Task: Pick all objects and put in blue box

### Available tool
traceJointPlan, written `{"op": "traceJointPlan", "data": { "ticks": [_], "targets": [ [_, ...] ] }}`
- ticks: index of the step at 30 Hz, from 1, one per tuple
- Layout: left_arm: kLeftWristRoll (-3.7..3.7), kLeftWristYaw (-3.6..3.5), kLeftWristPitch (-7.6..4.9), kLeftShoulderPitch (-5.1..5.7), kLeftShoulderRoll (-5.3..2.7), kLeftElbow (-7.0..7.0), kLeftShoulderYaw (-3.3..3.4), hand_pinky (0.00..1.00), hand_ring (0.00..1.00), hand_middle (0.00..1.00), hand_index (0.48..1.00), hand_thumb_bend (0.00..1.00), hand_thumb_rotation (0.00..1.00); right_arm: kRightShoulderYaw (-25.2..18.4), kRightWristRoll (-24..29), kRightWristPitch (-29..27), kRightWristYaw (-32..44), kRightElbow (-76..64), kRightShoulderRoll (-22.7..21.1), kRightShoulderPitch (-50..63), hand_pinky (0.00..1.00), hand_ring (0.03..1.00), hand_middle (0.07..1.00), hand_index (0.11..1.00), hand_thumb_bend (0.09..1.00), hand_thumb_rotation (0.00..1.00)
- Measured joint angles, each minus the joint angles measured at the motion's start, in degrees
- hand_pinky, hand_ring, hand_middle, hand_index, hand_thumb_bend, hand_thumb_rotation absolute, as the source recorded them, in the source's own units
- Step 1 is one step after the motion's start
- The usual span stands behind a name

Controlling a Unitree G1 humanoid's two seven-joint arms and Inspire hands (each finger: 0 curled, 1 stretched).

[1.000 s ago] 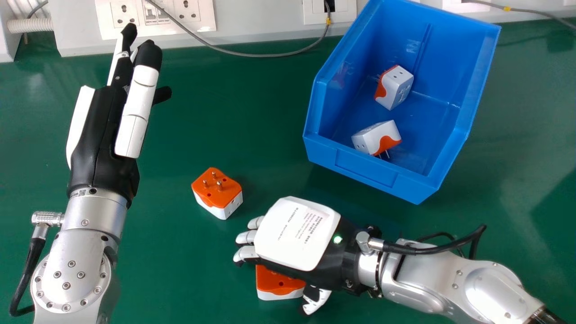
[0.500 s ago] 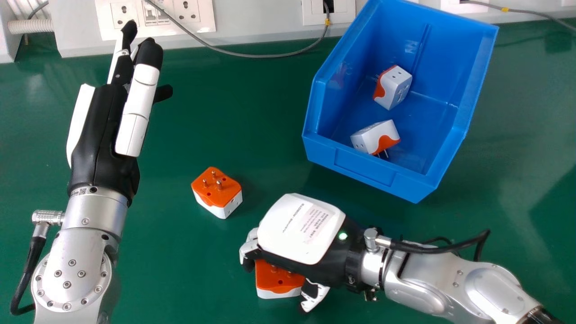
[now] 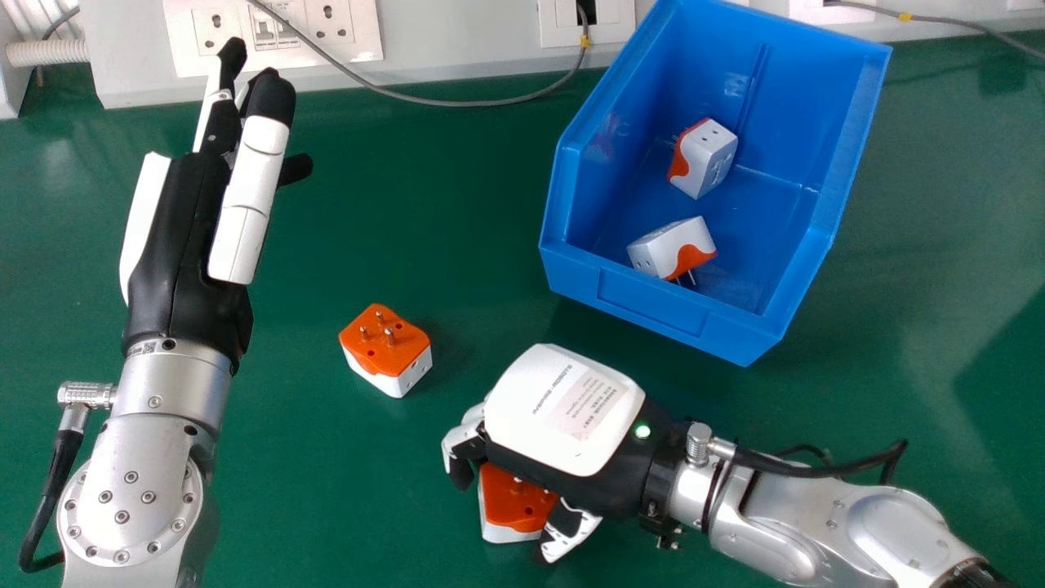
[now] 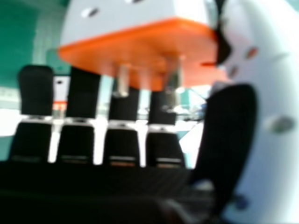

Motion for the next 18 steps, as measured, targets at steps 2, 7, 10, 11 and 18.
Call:
{"op": "traceJointPlan", "data": {
  "ticks": [2,7,10,11,18],
  "targets": [
    [0.00,0.07,0.00,0.00,0.00,0.00,0.00,0.84,0.96,0.97,0.998,0.78,0.97,0.04,0.03,-0.06,-0.27,0.29,0.02,-0.10,0.31,0.411,0.493,0.549,0.512,0.01],
    [0.00,0.18,0.00,0.00,-0.02,0.00,0.00,0.84,0.96,0.97,0.998,0.78,0.97,0.16,-0.03,0.19,-0.32,0.43,0.14,-0.27,0.31,0.404,0.492,0.544,0.511,0.00],
    [0.00,0.19,0.00,0.00,-0.05,-0.01,-0.01,0.84,0.96,0.97,0.998,0.78,0.97,0.21,-0.04,0.45,-0.03,0.12,0.12,-0.26,0.30,0.395,0.489,0.542,0.511,0.00],
    [0.00,0.20,0.00,0.00,-0.05,-0.01,-0.01,0.84,0.96,0.97,0.998,0.78,0.97,0.21,-0.04,0.55,0.26,-0.08,0.11,-0.26,0.30,0.395,0.489,0.542,0.511,0.00],
    [0.02,0.48,0.03,0.00,-0.11,-0.01,-0.05,0.84,0.96,0.97,0.998,0.77,0.96,0.21,-0.24,0.74,0.62,-0.58,0.05,-0.25,0.32,0.393,0.487,0.542,0.508,0.00]
  ]
}}
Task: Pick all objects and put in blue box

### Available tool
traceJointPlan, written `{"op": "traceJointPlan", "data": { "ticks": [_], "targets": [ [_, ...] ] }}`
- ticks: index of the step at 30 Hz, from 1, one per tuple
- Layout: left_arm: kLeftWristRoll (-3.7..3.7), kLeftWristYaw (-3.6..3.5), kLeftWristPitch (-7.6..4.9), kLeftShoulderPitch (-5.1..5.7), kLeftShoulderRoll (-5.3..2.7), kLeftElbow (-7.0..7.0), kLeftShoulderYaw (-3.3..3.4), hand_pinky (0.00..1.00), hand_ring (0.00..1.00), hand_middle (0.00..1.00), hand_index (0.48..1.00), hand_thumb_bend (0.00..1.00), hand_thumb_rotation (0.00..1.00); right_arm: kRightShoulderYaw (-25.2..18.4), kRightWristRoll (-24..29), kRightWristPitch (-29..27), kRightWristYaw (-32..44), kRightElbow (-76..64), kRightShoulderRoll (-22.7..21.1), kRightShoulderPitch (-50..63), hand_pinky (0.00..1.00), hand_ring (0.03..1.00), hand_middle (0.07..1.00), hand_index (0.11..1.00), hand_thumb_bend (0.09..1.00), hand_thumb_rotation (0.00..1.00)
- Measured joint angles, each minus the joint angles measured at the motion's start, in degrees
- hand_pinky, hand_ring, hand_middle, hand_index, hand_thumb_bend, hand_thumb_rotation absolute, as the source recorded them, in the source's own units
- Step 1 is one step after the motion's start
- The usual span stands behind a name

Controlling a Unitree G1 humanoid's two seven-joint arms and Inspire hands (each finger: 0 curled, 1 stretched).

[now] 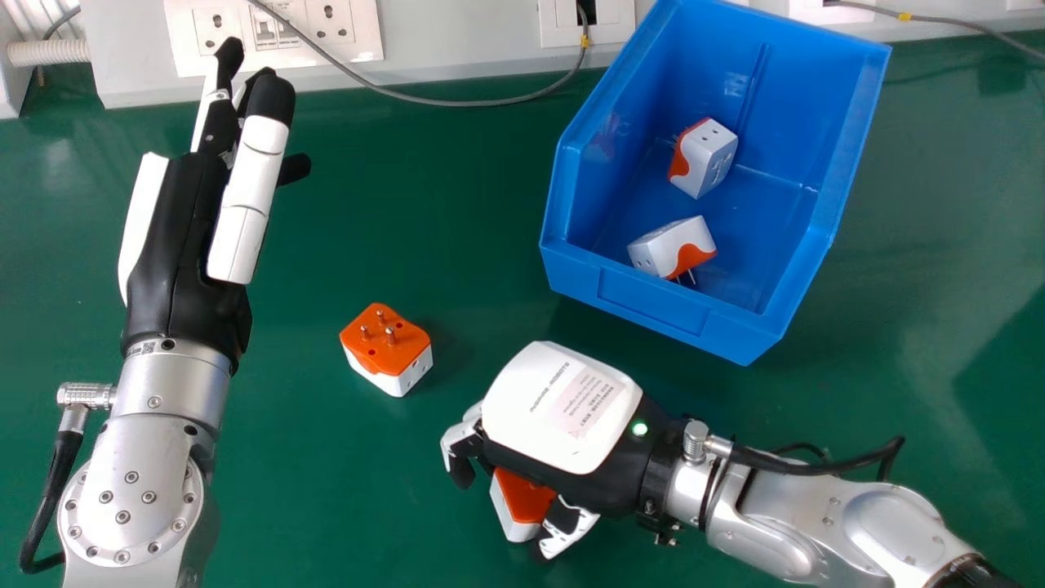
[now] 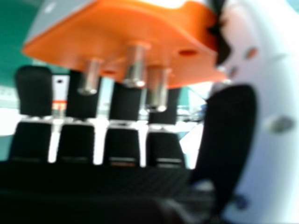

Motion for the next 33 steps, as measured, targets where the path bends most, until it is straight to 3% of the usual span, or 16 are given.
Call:
{"op": "traceJointPlan", "data": {
  "ticks": [24,33],
  "targets": [
    [-0.02,0.15,0.16,0.00,-0.01,-0.27,-0.05,0.84,0.95,0.97,0.998,0.77,0.95,0.12,-0.45,1.30,-0.77,-0.49,-0.51,0.44,0.38,0.391,0.489,0.525,0.499,0.00],
    [-0.01,0.16,0.16,0.00,-0.01,-0.27,-0.05,0.84,0.95,0.97,0.998,0.77,0.94,0.10,0.08,2.54,2.78,-2.28,-0.72,0.47,0.36,0.423,0.509,0.469,0.498,0.00]
  ]
}}
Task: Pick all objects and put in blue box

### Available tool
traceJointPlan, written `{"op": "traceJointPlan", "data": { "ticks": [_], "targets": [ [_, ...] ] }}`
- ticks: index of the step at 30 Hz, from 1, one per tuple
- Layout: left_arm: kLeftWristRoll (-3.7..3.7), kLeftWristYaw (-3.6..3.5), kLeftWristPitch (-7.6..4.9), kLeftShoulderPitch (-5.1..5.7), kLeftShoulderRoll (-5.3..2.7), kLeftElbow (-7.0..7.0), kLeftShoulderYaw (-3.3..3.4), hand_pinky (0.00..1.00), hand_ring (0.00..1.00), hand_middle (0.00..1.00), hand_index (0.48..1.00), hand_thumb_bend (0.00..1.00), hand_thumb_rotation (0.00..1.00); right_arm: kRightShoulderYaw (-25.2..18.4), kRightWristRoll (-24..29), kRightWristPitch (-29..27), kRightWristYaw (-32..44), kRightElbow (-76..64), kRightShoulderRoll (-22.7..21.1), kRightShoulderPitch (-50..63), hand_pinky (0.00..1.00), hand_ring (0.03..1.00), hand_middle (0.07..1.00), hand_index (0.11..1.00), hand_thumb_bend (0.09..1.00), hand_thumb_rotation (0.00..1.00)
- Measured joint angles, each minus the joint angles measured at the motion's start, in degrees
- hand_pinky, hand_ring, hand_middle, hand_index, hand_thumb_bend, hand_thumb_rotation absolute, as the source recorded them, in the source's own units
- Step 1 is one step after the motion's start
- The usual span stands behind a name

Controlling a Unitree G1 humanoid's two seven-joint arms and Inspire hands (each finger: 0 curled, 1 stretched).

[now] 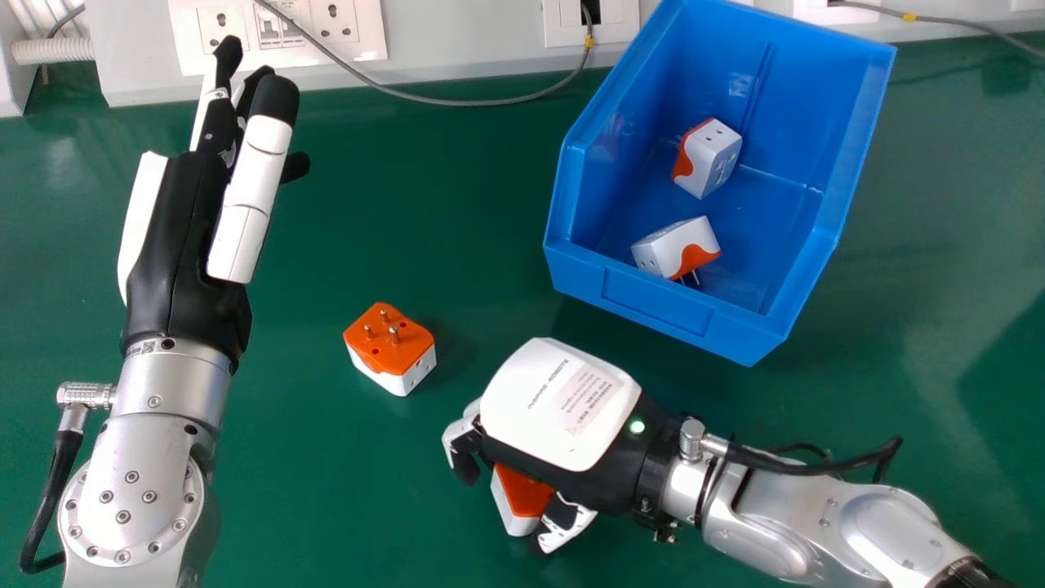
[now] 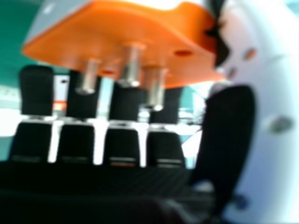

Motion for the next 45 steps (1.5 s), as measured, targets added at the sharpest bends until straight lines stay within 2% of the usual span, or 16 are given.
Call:
{"op": "traceJointPlan", "data": {
  "ticks": [9,20,28,29,34,37,45],
  "targets": [
    [0.02,0.10,0.02,-0.01,-0.01,0.00,-0.04,0.84,0.95,0.97,0.998,0.77,0.94,0.00,-0.02,1.13,2.92,-1.90,-0.29,0.14,0.36,0.474,0.539,0.464,0.494,0.00],
    [0.04,0.43,0.11,-0.01,-0.03,-0.01,-0.19,0.84,0.95,0.96,0.998,0.78,0.94,-0.57,1.24,4.57,6.38,-4.73,-0.26,1.98,0.36,0.484,0.554,0.478,0.490,0.00],
    [0.07,0.49,0.24,-0.01,-0.03,-0.30,-0.25,0.84,0.95,0.96,0.998,0.78,0.94,-0.70,2.08,4.86,7.27,-5.10,-0.47,2.25,0.36,0.487,0.556,0.480,0.489,0.00],
    [0.08,0.50,0.25,-0.02,-0.03,-0.30,-0.26,0.84,0.95,0.96,0.998,0.78,0.94,-0.59,1.93,4.89,7.10,-5.18,-0.51,2.24,0.36,0.497,0.593,0.487,0.484,0.00],
    [0.11,0.51,0.25,-0.08,-0.03,-0.29,-0.34,0.83,0.95,0.96,0.997,0.78,0.94,-0.40,1.99,5.49,7.88,-5.85,-0.78,2.29,0.37,0.508,0.643,0.497,0.479,0.00],
    [0.11,0.51,0.25,-0.20,-0.03,-0.29,-0.39,0.83,0.95,0.96,0.997,0.79,0.94,-0.66,2.39,6.71,9.71,-6.91,-0.77,2.70,0.41,0.626,0.714,0.496,0.471,0.00],
    [0.15,0.58,0.25,-0.40,-0.18,-0.29,-0.65,0.83,0.95,0.96,0.997,0.80,0.94,-2.16,5.25,8.78,12.05,-8.01,-0.72,4.61,0.43,0.714,0.772,0.495,0.466,0.00]
  ]
}}
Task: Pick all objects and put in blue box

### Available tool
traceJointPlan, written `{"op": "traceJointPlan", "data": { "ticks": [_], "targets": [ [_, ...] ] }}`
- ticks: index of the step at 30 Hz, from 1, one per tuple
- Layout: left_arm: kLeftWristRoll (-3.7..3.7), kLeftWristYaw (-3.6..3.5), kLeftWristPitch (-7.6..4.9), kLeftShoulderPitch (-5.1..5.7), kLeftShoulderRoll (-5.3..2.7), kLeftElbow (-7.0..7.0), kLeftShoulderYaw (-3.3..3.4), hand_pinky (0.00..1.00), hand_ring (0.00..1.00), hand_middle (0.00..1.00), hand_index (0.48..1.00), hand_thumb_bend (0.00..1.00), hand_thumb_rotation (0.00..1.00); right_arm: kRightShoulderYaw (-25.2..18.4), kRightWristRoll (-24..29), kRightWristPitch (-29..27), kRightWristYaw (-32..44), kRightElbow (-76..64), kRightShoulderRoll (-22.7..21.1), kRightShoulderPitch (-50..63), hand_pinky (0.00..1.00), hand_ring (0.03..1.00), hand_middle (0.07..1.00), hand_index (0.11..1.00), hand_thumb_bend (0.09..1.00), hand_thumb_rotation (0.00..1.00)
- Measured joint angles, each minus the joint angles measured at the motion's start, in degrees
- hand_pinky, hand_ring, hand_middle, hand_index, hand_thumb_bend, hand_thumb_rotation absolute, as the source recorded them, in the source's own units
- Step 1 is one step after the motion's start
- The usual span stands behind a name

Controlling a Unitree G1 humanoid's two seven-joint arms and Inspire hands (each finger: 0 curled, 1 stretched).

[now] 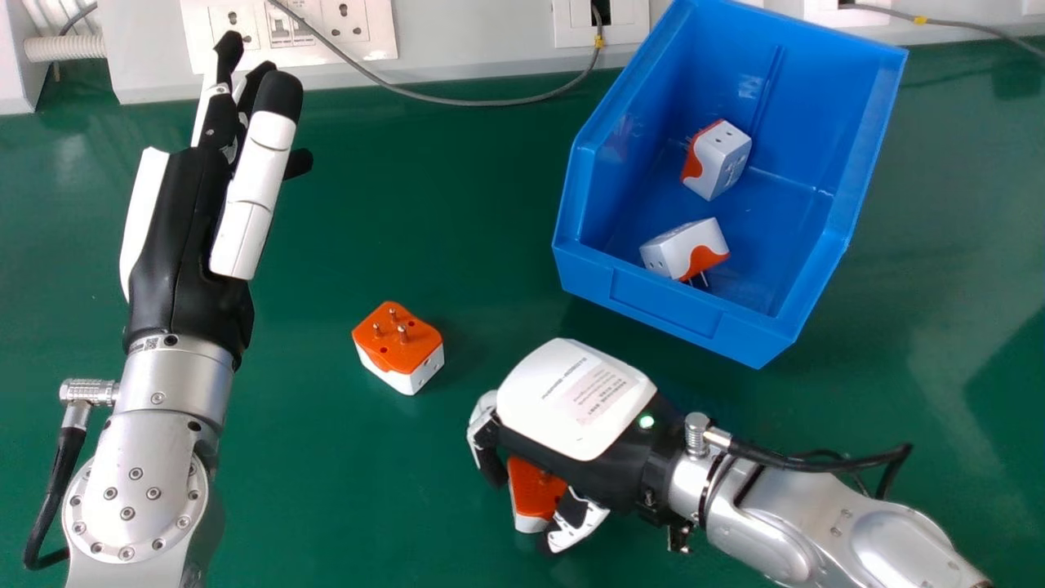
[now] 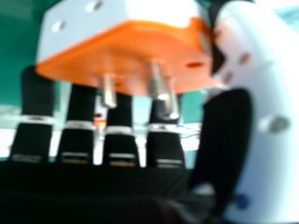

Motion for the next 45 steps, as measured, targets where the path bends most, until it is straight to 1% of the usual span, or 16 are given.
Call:
{"op": "traceJointPlan", "data": {
  "ticks": [3,8,12,18,20,21,23,24,25,29,30,31,34,40,43,45],
  "targets": [
    [0.02,0.01,0.00,-0.02,-0.19,0.00,-0.11,0.83,0.95,0.96,0.997,0.80,0.94,-0.43,0.51,0.66,0.59,-0.71,0.00,0.67,0.44,0.731,0.784,0.495,0.465,0.00],
    [0.04,0.01,-0.01,-0.12,-0.23,0.01,-0.11,0.83,0.95,0.96,0.997,0.79,0.94,-0.48,0.27,1.84,0.70,-1.75,0.06,1.33,0.44,0.768,0.814,0.495,0.462,0.00],
    [0.04,0.01,-0.06,-0.19,-0.23,0.12,-0.10,0.83,0.95,0.96,0.997,0.78,0.94,-0.88,0.16,3.60,0.56,-2.75,0.39,2.45,0.45,0.798,0.831,0.693,0.422,0.00],
    [0.04,0.00,-0.11,-0.25,-0.23,0.33,-0.09,0.83,0.95,0.96,0.997,0.77,0.94,-1.60,0.60,6.31,1.38,-3.99,1.12,4.03,0.45,0.828,0.852,0.784,0.407,0.00],
    [0.04,0.00,-0.15,-0.25,-0.24,0.33,-0.09,0.83,0.95,0.96,0.997,0.77,0.94,-1.62,0.58,7.22,1.49,-4.66,1.18,4.65,0.45,0.831,0.854,0.789,0.407,0.00],
    [0.04,0.00,-0.17,-0.25,-0.25,0.33,-0.10,0.83,0.95,0.96,0.997,0.77,0.94,-1.65,0.57,7.58,1.73,-5.02,1.20,4.87,0.50,0.838,0.862,0.801,0.415,0.00],
    [0.05,-0.01,-0.22,-0.25,-0.27,0.33,-0.11,0.83,0.95,0.96,0.997,0.77,0.94,-1.72,0.58,8.48,2.43,-5.82,1.20,5.31,0.59,0.855,0.881,0.825,0.464,0.00],
    [0.06,-0.01,-0.25,-0.25,-0.30,0.32,-0.11,0.83,0.95,0.96,0.997,0.76,0.94,-1.82,0.58,8.82,2.81,-6.11,1.22,5.44,0.62,0.863,0.889,0.835,0.521,0.01],
    [0.07,0.00,-0.29,-0.25,-0.31,0.33,-0.11,0.83,0.95,0.96,0.997,0.76,0.94,-1.95,0.61,9.11,3.34,-6.37,1.23,5.51,0.62,0.863,0.889,0.835,0.521,0.01],
    [0.15,0.02,-0.55,-0.23,-0.40,0.33,-0.11,0.83,0.95,0.96,0.997,0.77,0.94,-2.74,0.58,10.71,4.34,-7.91,1.14,6.35,0.71,0.886,0.915,0.860,0.738,0.08],
    [0.20,0.02,-0.63,-0.23,-0.42,0.33,-0.11,0.83,0.95,0.96,0.997,0.78,0.94,-3.00,0.57,11.12,4.33,-8.06,1.14,6.57,0.72,0.890,0.920,0.863,0.779,0.10],
    [0.33,0.02,-0.74,-0.23,-0.47,0.33,-0.12,0.83,0.95,0.96,0.997,0.79,0.94,-3.17,0.56,11.23,4.30,-8.20,1.13,6.69,0.74,0.895,0.926,0.868,0.842,0.13],
    [0.45,0.02,-0.96,-0.23,-0.89,0.32,-0.14,0.83,0.95,0.96,0.996,0.79,0.94,-3.48,0.25,11.65,3.92,-8.64,1.13,6.90,0.76,0.899,0.933,0.872,0.904,0.16],
    [0.59,0.02,-1.02,-0.23,-1.04,0.32,-0.14,0.83,0.95,0.96,0.994,0.78,0.94,-4.06,-0.20,12.43,3.76,-9.80,0.76,7.96,0.77,0.900,0.934,0.873,0.920,0.17],
    [0.65,0.02,-1.12,-0.23,-1.15,0.33,-0.14,0.83,0.94,0.96,0.991,0.78,0.94,-4.34,-0.21,12.60,3.91,-10.00,0.65,8.22,0.77,0.899,0.934,0.875,0.902,0.15],
    [1.02,0.02,-1.16,-0.23,-1.24,0.37,-0.14,0.83,0.94,0.95,0.990,0.78,0.94,-4.55,-0.24,13.27,4.31,-10.08,0.62,8.36,0.75,0.884,0.922,0.870,0.867,0.08]
  ]
}}
